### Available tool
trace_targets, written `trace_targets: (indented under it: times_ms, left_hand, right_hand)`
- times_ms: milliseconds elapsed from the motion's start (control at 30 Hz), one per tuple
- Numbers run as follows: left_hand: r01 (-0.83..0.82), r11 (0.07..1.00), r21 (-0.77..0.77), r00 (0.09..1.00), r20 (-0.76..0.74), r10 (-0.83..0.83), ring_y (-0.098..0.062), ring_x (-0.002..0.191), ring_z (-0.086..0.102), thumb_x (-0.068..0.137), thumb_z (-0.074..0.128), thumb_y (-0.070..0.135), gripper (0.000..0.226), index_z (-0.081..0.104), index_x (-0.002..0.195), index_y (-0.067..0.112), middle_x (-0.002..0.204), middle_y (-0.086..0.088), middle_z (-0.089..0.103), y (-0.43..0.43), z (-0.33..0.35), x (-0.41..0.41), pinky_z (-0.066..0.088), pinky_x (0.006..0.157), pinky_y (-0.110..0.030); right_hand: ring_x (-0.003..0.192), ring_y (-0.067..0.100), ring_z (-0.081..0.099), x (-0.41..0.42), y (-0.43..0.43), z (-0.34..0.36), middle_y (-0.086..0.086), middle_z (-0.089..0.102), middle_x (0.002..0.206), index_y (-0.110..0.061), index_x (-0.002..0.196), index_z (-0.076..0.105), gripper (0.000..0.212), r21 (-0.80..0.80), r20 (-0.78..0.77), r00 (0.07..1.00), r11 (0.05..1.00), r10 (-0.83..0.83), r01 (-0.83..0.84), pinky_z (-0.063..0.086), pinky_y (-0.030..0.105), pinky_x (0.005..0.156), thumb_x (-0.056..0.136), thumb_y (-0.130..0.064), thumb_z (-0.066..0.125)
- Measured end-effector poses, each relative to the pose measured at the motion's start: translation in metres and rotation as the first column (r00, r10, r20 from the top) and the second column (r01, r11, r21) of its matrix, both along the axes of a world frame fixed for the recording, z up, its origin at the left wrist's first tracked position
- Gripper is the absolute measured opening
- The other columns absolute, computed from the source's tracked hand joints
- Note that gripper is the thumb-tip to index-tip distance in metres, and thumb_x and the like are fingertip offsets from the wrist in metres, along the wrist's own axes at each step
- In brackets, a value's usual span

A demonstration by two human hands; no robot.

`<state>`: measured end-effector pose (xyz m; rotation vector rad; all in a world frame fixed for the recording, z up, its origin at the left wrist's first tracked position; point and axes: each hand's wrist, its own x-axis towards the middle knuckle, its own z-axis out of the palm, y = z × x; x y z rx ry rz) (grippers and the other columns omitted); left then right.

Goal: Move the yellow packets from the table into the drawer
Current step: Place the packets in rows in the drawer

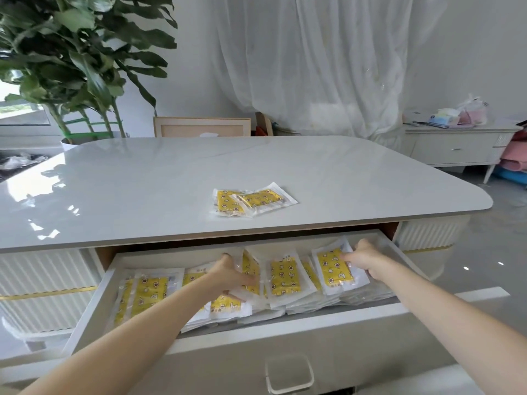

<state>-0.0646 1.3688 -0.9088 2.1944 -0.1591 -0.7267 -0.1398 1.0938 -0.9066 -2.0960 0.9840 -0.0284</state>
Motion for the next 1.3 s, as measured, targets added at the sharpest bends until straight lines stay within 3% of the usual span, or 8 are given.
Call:
trace_targets:
  times_ms: [167,300,500,600,700,1033,1200,1300]
  left_hand:
    - [0.152,0.923,0.354,0.929,0.269,-0.256,-0.014,0.055,0.065,0.088,0.059,0.046,0.089,0.005,0.147,0.007,0.12,-0.014,0.059,0.004,0.0,-0.007,0.053,0.05,-0.025]
    - [0.025,0.663,0.748,0.718,0.448,-0.533,-0.02,0.087,0.065,0.088,0.04,0.065,0.096,0.003,0.149,0.002,0.109,-0.006,0.064,0.006,0.001,-0.01,0.045,0.061,-0.028]
    - [-0.001,0.625,0.781,0.516,0.536,-0.668,-0.025,0.118,0.044,0.085,0.046,0.065,0.081,0.025,0.143,0.012,0.137,-0.011,0.033,0.006,0.006,-0.011,0.046,0.081,-0.031]
    - [0.161,0.509,0.845,0.397,0.417,-0.818,-0.027,0.126,0.033,0.081,0.051,0.067,0.079,0.028,0.144,0.025,0.14,-0.008,0.025,0.005,0.006,-0.015,0.041,0.095,-0.037]
    - [0.303,0.394,0.868,0.433,0.242,-0.868,-0.025,0.129,0.034,0.075,0.061,0.063,0.092,0.017,0.149,0.032,0.143,-0.003,0.027,0.003,0.006,-0.013,0.042,0.098,-0.039]
    - [0.371,0.504,0.78,0.487,0.298,-0.821,-0.023,0.119,0.053,0.083,0.056,0.059,0.074,0.032,0.145,0.027,0.137,-0.002,0.043,-0.023,-0.001,0.001,0.049,0.095,-0.037]
    - [0.392,0.548,0.739,0.481,0.343,-0.807,-0.023,0.111,0.057,0.085,0.05,0.062,0.068,0.039,0.139,0.023,0.129,-0.005,0.05,-0.028,-0.005,0.001,0.049,0.093,-0.036]
    - [0.416,0.542,0.73,0.472,0.336,-0.815,-0.022,0.121,0.053,0.09,0.052,0.051,0.061,0.039,0.141,0.019,0.138,-0.004,0.049,-0.03,-0.006,-0.003,0.045,0.1,-0.036]
  right_hand:
    - [0.106,0.031,0.059,-0.001,-0.001,0.001,0.016,0.061,0.116,0.002,0.119,0.053,0.042,-0.137,-0.064,0.998,0.991,-0.014,0.005,0.049,0.039,0.093,0.092,-0.028,0.06]
    - [0.105,0.032,0.055,-0.004,-0.002,0.006,0.018,0.056,0.125,0.002,0.13,0.047,0.043,-0.146,0.006,0.998,0.988,-0.058,0.058,0.043,0.029,0.078,0.096,-0.022,0.055]
    - [0.077,0.023,0.049,-0.009,-0.018,0.013,0.009,0.05,0.088,-0.007,0.091,0.046,0.012,-0.189,0.086,0.99,0.974,-0.114,0.129,0.036,0.026,0.061,0.093,-0.015,0.055]
    - [0.085,0.028,0.054,-0.013,-0.022,0.019,0.013,0.058,0.105,-0.005,0.114,0.048,0.021,-0.289,0.048,0.993,0.95,-0.112,0.121,0.036,0.027,0.057,0.095,-0.013,0.049]
    - [0.107,0.033,0.056,-0.018,-0.031,0.024,0.015,0.056,0.123,-0.005,0.128,0.043,0.033,-0.37,0.023,0.99,0.919,-0.14,0.138,0.041,0.03,0.072,0.095,-0.008,0.046]
    - [0.117,0.033,0.056,-0.017,-0.04,0.014,0.018,0.055,0.129,0.002,0.129,0.045,0.038,-0.439,-0.153,0.982,0.898,-0.114,0.035,0.046,0.032,0.08,0.091,0.002,0.046]
    - [0.135,0.03,0.032,-0.013,-0.027,0.013,0.014,0.038,0.142,-0.002,0.127,0.051,0.04,-0.569,-0.33,0.944,0.804,-0.029,-0.174,0.042,0.032,0.097,0.087,-0.002,0.052]
    - [0.117,0.029,0.049,-0.013,-0.019,0.012,0.013,0.053,0.121,-0.004,0.117,0.056,0.033,-0.514,-0.459,0.887,0.798,0.052,-0.313,0.047,0.03,0.077,0.086,0.0,0.045]
